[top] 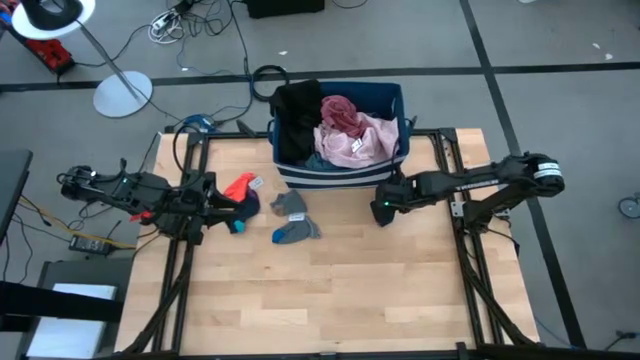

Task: Sort clothes
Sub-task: Put the black sock into the blue bin

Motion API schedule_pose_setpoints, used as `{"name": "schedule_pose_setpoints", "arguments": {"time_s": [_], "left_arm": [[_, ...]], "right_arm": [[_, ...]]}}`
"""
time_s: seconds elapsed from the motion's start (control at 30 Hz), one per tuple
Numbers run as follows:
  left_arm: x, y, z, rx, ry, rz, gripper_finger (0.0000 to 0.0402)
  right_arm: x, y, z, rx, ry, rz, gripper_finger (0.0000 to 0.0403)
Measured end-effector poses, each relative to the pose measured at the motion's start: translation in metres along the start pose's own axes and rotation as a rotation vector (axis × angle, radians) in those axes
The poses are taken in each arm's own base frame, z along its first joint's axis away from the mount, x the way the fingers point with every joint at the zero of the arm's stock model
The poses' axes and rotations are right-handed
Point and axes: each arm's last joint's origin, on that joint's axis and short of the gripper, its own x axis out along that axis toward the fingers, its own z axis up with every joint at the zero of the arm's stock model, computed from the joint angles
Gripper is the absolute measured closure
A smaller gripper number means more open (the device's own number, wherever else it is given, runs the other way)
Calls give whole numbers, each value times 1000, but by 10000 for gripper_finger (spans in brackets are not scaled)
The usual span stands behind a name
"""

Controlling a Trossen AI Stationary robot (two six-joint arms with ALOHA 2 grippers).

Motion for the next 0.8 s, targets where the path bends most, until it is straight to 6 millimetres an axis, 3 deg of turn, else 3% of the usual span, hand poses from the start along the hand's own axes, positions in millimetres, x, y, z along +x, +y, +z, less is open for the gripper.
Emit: {"name": "schedule_pose_setpoints", "arguments": {"time_s": [0.4,0.5,0.67,0.8], "left_arm": [[0,0,0,-27,3,2,269],[0,0,0,-28,2,1,269],[0,0,0,-21,5,3,269],[0,0,-1,18,6,3,269]], "right_arm": [[57,15,5,-75,41,-4,180],[62,18,3,-78,94,12,226],[48,23,-10,-119,169,110,375],[26,24,-16,-85,196,142,375]]}}
